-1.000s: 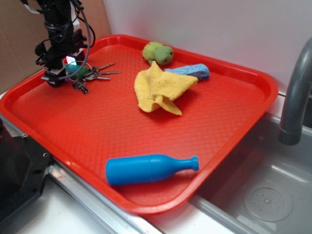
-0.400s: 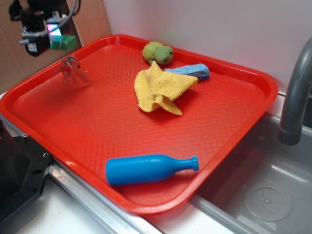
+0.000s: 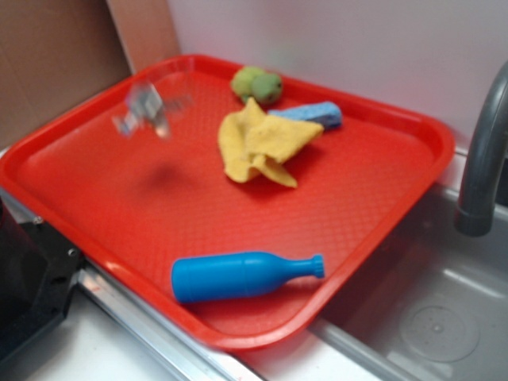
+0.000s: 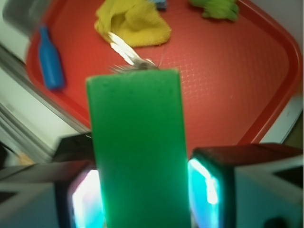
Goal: Grab the green block.
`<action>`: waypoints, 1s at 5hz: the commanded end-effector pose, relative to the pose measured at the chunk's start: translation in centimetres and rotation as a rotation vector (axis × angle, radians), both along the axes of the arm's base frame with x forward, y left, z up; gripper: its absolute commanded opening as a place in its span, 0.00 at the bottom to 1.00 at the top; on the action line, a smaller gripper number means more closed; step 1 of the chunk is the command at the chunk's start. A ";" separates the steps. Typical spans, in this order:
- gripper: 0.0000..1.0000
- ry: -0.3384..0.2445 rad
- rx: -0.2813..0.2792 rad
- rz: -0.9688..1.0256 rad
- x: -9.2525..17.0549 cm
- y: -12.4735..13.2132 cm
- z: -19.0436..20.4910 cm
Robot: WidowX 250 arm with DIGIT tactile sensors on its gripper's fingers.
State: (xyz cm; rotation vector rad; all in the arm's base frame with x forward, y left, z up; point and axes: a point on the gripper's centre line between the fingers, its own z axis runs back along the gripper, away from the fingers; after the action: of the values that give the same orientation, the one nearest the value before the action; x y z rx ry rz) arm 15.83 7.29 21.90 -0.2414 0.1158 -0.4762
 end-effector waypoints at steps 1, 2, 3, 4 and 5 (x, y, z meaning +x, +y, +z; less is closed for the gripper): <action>0.00 0.060 0.147 0.238 2.7 -1.1 2.8; 0.00 0.038 0.175 0.244 2.6 -1.8 3.3; 0.00 0.000 0.196 0.248 2.0 -2.7 3.4; 0.00 -0.056 0.205 0.233 0.6 -4.1 4.2; 0.00 -0.064 0.202 0.219 0.1 -5.0 4.4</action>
State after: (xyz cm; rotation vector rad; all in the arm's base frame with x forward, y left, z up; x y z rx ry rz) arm 13.91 2.92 25.42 -0.0420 0.0928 -0.2464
